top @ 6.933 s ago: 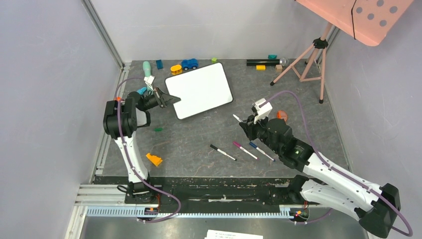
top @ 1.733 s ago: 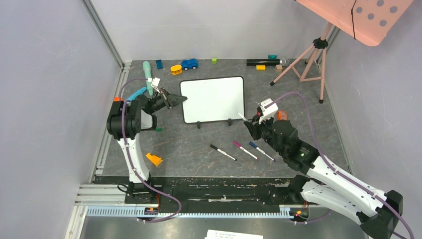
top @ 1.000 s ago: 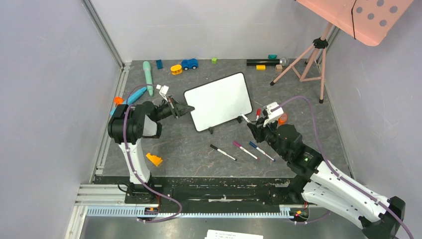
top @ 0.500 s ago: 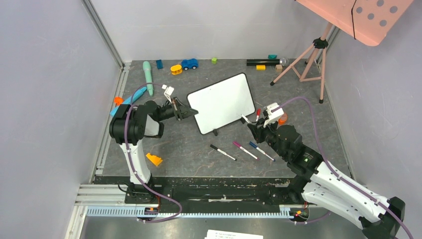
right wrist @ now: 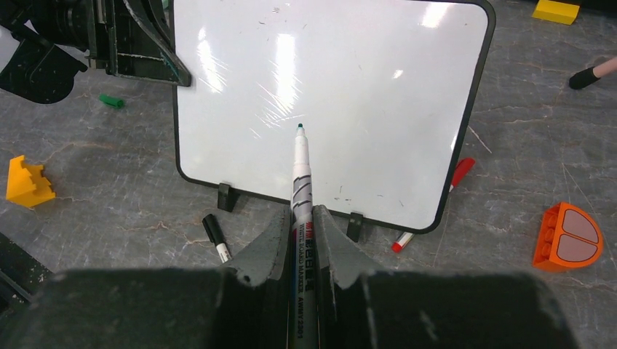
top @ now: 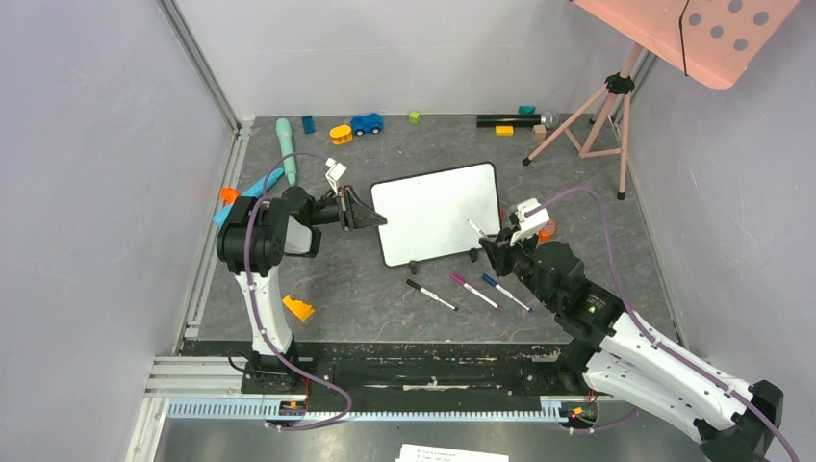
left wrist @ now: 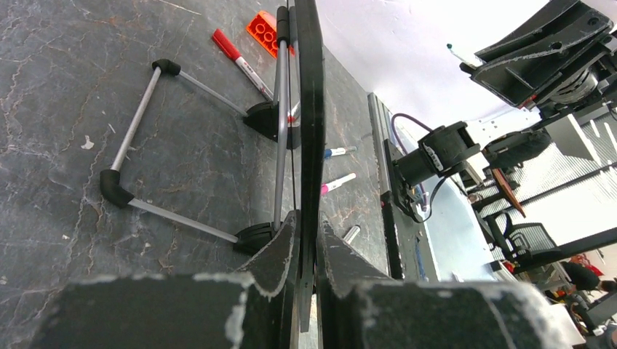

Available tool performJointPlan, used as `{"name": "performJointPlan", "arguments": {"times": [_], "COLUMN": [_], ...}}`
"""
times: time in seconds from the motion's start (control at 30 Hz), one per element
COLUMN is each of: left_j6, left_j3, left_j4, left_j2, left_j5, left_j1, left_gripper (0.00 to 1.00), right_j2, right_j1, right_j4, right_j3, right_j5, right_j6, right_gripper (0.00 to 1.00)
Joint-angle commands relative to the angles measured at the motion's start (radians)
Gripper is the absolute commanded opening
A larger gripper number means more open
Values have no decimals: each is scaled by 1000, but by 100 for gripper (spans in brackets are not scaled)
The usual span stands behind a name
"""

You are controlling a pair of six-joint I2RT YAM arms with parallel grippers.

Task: Write a sentence on the whiteboard
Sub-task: Move the whiteboard to the center of the board.

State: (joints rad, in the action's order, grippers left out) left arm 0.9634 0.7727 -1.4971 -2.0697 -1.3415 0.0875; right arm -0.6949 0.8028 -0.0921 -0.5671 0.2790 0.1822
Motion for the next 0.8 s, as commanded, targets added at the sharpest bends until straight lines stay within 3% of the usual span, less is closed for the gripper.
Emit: {"name": "performJointPlan", "arguments": {"times": [0.0, 0.5, 0.63, 0.67, 0.7, 0.77], "left_j6": [77, 60, 73, 80, 97, 123], "left_j3": [40, 33, 45, 52, 61, 85], "left_j4": [-60, -60, -60, -60, -60, -60], "left_j2": [-16, 47, 61, 59, 53, 36], "left_j5": [-76, -67, -82, -84, -89, -100], "left_j1": [30, 11, 11, 11, 9, 11], "left_gripper": [2, 2, 10, 21, 41, 72], "right_j2": [4, -2, -9, -9, -8, -7], "right_j1": [-2, -2, -2, -2, -2, -2], "right_j4": [27, 21, 20, 20, 20, 18], "right_j3": [-5, -16, -20, -22, -25, -29], "right_j5": [25, 45, 46, 44, 44, 45], "right_j6": [-6, -10, -9, -10, -9, -13], "right_gripper": [0, 0, 0, 0, 0, 0]}}
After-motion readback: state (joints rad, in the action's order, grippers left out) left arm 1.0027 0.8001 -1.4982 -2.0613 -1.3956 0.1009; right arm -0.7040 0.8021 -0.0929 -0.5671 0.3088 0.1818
